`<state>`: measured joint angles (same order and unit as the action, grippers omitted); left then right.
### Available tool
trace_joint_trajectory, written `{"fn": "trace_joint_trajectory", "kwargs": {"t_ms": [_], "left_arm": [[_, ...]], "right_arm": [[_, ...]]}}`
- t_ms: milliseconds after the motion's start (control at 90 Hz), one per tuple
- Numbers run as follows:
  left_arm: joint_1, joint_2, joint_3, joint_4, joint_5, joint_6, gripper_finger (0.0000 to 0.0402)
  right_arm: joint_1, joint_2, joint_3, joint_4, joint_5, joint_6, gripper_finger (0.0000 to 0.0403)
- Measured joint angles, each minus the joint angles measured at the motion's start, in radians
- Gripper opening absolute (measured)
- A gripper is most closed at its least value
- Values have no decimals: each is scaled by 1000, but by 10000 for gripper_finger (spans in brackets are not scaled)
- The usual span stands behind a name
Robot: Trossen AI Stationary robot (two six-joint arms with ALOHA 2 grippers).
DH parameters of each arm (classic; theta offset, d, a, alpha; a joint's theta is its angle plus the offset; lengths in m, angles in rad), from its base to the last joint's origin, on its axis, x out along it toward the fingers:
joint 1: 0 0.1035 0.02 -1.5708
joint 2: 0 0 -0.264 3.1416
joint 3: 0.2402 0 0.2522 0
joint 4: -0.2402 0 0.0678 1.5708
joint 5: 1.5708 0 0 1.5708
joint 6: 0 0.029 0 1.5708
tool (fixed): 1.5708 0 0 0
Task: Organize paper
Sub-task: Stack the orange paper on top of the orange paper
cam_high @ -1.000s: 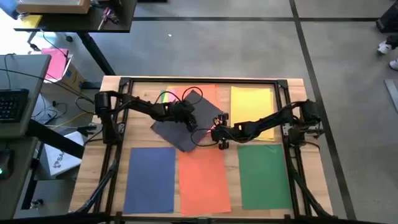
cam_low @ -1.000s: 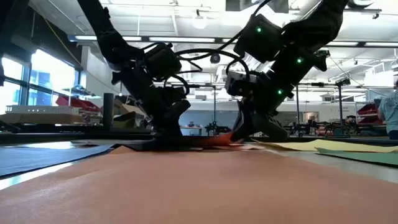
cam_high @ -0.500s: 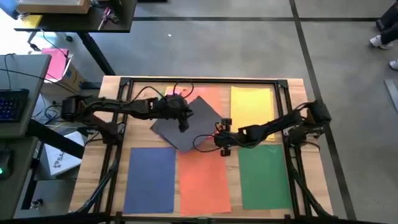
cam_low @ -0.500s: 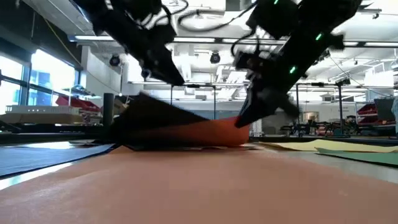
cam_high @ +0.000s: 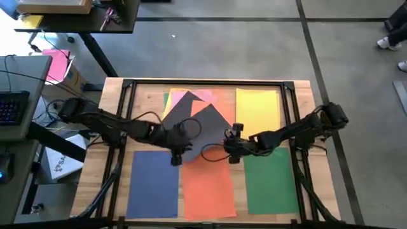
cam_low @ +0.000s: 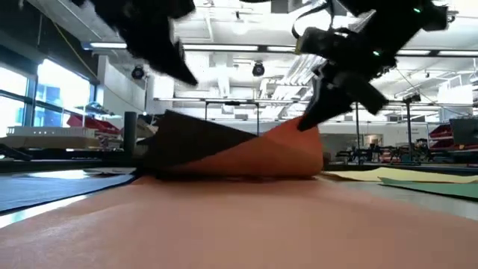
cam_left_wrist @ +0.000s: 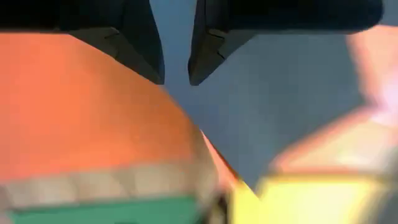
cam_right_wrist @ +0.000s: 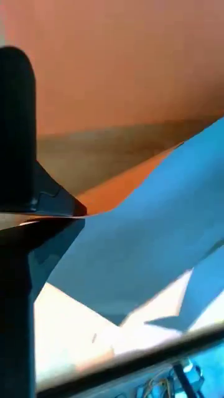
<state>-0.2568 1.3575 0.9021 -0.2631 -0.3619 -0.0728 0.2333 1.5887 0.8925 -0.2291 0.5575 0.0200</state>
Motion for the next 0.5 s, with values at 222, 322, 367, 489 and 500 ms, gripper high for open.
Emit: {"fn": "trace_joint_trajectory", "kwargs": {"t_ms": [222,322,367,489,500], "left_arm": [[-80,-49,28,-4,-150,32,45],[-94,-45,28,-32,-144,-21,42],[-101,-36,28,-46,-145,-47,42],[-113,-5,12,-36,-148,-102,42],[-113,0,9,-34,-146,-105,42]], "right_arm": [[-60,-3,173,-133,17,-59,0],[-52,-3,211,-194,-94,-56,0],[-41,-3,213,-198,-154,-45,0],[17,-1,196,-185,-343,-18,0],[24,0,193,-183,-354,-17,0]]}}
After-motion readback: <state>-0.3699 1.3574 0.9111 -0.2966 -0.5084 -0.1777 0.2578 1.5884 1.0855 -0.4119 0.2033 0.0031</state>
